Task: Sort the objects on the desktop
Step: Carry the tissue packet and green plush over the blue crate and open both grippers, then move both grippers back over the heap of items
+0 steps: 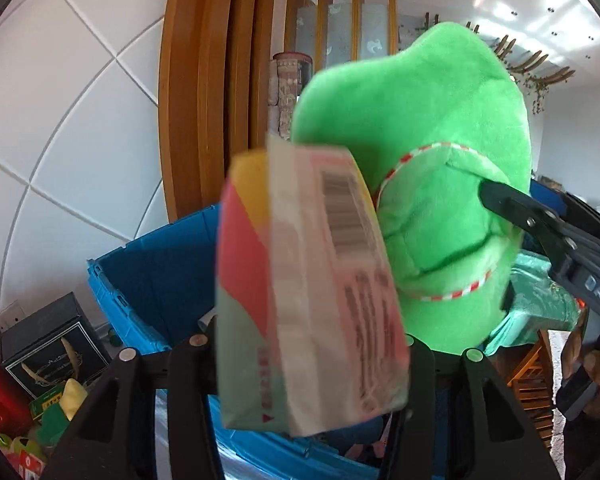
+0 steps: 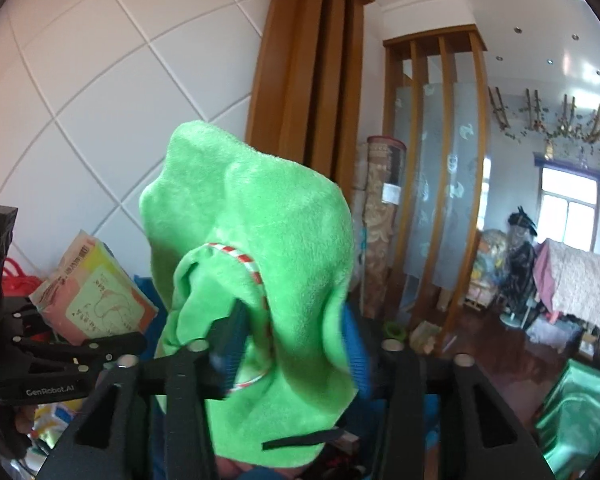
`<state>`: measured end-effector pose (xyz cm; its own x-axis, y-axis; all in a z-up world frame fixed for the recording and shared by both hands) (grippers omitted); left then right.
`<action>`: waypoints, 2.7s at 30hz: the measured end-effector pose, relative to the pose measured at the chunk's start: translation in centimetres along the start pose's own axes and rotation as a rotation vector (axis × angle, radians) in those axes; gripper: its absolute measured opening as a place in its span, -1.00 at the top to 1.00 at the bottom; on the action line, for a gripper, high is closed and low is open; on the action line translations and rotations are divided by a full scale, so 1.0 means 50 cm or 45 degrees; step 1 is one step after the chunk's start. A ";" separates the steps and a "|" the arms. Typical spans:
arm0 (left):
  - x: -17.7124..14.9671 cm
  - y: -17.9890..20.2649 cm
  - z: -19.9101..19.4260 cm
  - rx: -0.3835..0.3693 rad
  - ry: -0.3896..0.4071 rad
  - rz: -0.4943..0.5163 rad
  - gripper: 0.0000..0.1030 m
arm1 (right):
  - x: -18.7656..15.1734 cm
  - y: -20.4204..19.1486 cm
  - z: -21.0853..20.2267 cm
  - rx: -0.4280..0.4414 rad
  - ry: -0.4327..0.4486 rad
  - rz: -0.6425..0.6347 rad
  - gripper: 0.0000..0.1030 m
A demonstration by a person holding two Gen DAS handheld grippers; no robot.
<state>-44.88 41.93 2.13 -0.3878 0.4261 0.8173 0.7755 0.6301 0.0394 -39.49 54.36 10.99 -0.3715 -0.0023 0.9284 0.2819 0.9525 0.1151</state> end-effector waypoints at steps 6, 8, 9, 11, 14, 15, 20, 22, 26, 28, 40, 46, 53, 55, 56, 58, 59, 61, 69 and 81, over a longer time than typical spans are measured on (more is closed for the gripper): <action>0.058 0.019 0.019 0.095 0.022 0.016 -0.52 | -0.031 0.105 0.050 0.034 -0.076 0.104 -0.66; 0.059 0.012 0.017 0.106 0.035 -0.010 -0.53 | -0.051 0.124 0.059 0.057 -0.124 0.141 -0.82; 0.060 0.014 0.016 0.107 0.034 -0.031 -0.53 | -0.059 0.128 0.068 0.091 -0.147 0.160 -0.84; 0.049 0.006 0.019 0.086 0.019 -0.072 -0.54 | -0.065 0.128 0.089 0.172 -0.205 0.182 -0.84; 0.039 -0.014 0.020 0.093 0.021 -0.105 -0.54 | -0.051 0.138 0.103 0.238 -0.216 0.225 -0.85; 0.034 -0.016 0.017 0.095 0.023 -0.108 -0.54 | -0.046 0.139 0.104 0.249 -0.209 0.233 -0.86; 0.008 -0.032 -0.017 0.142 0.051 -0.145 -0.54 | -0.047 0.084 0.078 0.300 -0.190 0.188 -0.91; -0.010 -0.041 -0.036 0.167 0.058 -0.161 -0.54 | -0.057 0.050 0.059 0.335 -0.190 0.169 -0.93; -0.057 -0.052 -0.077 0.267 0.064 -0.169 -0.54 | -0.087 -0.013 0.018 0.418 -0.179 0.162 -0.93; -0.085 -0.057 -0.098 0.314 0.066 -0.187 -0.54 | -0.100 -0.025 0.004 0.456 -0.165 0.168 -0.97; -0.261 -0.127 -0.225 0.507 0.110 -0.389 -0.54 | -0.135 -0.146 -0.052 0.658 -0.168 0.066 -0.99; -0.355 -0.182 -0.307 0.612 0.107 -0.422 -0.54 | -0.151 -0.239 -0.087 0.734 -0.174 -0.020 -0.99; -0.511 -0.283 -0.412 0.749 0.010 -0.468 -0.54 | -0.203 -0.382 -0.122 0.829 -0.255 -0.099 -0.99; -0.557 -0.315 -0.440 0.769 -0.019 -0.495 -0.54 | -0.225 -0.432 -0.130 0.854 -0.291 -0.109 -0.99; -0.576 -0.328 -0.451 0.775 -0.033 -0.510 -0.54 | -0.235 -0.460 -0.133 0.865 -0.313 -0.121 -0.99; -0.621 -0.356 -0.477 0.769 -0.057 -0.533 -0.54 | -0.258 -0.510 -0.141 0.879 -0.350 -0.143 -0.99; -0.640 -0.370 -0.486 0.770 -0.071 -0.538 -0.54 | -0.269 -0.534 -0.146 0.883 -0.367 -0.151 -0.99; -0.682 -0.393 -0.505 0.775 -0.107 -0.545 -0.54 | -0.293 -0.579 -0.153 0.891 -0.405 -0.159 -0.99; -0.832 -0.467 -0.513 0.720 -0.257 -0.605 -0.54 | -0.430 -0.721 -0.154 0.893 -0.620 -0.217 -0.99; -0.931 -0.514 -0.359 0.637 -0.527 -0.525 -0.54 | -0.591 -0.801 -0.049 0.896 -0.870 -0.450 -0.98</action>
<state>-37.82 -5.75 -26.64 -0.8277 0.2391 0.5077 0.2480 0.9674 -0.0513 -37.64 15.53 -20.20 -0.8159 -0.3516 0.4590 -0.4381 0.8940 -0.0940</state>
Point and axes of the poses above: each gripper's, at about its wrist camera, not at the fingertips, and z roughly the way its jaws point, y to its right, x to its top, the point moved 5 cm from there along z, roughly the way its jaws point, and after that the axes turned 8 degrees about -y, right-handed, at the moved point
